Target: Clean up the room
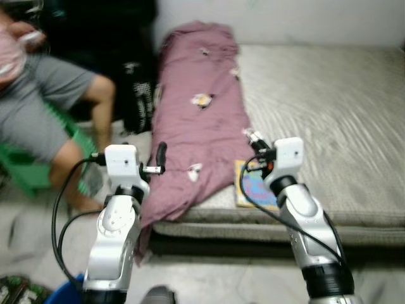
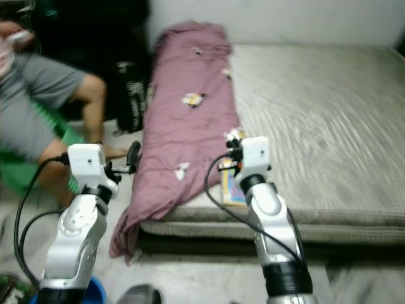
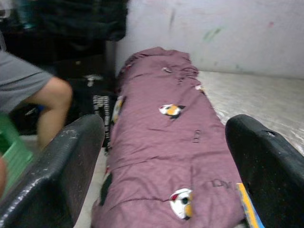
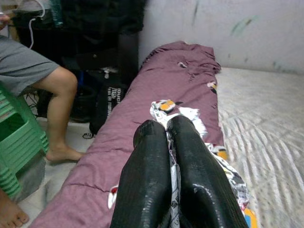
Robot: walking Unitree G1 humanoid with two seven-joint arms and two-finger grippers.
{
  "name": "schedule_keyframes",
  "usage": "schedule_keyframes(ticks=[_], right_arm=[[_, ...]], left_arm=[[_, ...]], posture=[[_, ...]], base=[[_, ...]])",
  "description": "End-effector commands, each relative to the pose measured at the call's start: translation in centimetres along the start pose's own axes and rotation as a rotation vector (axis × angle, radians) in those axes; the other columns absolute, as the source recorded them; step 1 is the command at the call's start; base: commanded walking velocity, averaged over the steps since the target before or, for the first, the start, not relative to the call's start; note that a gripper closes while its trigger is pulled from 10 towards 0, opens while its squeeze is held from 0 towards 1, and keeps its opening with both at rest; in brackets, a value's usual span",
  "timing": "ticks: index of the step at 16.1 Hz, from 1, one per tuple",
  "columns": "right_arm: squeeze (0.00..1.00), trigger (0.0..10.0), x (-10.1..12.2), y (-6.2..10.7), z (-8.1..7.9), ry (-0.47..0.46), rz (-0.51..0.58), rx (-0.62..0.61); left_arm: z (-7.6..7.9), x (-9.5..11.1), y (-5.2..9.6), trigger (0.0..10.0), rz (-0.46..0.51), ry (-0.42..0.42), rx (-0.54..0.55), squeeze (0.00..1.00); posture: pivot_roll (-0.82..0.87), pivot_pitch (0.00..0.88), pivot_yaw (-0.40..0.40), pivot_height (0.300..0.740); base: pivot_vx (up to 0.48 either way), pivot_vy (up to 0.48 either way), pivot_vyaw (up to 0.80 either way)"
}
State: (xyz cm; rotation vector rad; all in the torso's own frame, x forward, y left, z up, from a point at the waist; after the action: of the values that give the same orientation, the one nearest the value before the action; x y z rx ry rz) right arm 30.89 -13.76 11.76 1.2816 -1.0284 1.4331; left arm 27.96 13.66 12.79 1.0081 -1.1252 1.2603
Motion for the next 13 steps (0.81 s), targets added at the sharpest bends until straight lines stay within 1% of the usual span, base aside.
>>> schedule_keyframes(ticks=[1, 3, 5, 7, 13], right_arm=[[0.0, 10.0, 0.4, 0.0, -0.3, -0.006, 0.019, 0.006], [0.0, 10.0, 0.5, 0.0, -0.5, -0.005, 0.022, 0.011], [0.0, 10.0, 0.5, -0.1, -0.5, -0.004, 0.023, 0.012], [0.0, 10.0, 0.5, -0.1, -0.3, -0.003, 0.024, 0.008], [0.0, 10.0, 0.6, -0.2, -0.4, -0.004, 0.025, 0.006]], left_arm=[[-0.1, 0.1, 0.1, 10.0, -0.001, -0.015, -0.021, 0.0], [0.2, 0.2, 0.1, 10.0, 0.003, -0.033, -0.042, 0.0], [-0.4, 0.0, 0.1, 10.0, -0.002, -0.022, -0.019, 0.0], [-0.8, -0.1, 0.1, 10.0, -0.004, -0.028, -0.009, 0.0], [-0.9, -0.2, 0.1, 10.0, -0.006, -0.042, -0.011, 0.0]], posture=[[0.0, 0.017, -0.007, 0.74], [0.0, 0.02, -0.005, 0.74], [0.0, 0.023, -0.004, 0.74], [0.0, 0.024, -0.004, 0.74], [0.0, 0.023, -0.002, 0.74]], base=[[0.0, 0.0, 0.8], [0.0, 0.0, 0.8], [0.0, 0.0, 0.8], [0.0, 0.0, 0.8], [0.0, 0.0, 0.8]])
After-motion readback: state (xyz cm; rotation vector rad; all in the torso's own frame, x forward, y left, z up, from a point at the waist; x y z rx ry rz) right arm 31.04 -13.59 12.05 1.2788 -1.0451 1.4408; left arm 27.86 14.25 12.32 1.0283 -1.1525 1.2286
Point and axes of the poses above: a point about 5 cm out from each wrist's last joint towards the gripper, its own y axis pointing back from the gripper into the wrist, its own x axis along the axis of the wrist's last joint, z = x × y, the point moved 1 cm from there along -y, pointing out of the wrist towards the gripper, and after that the axes turned 7 degrees about y, right-handed, at the moved point
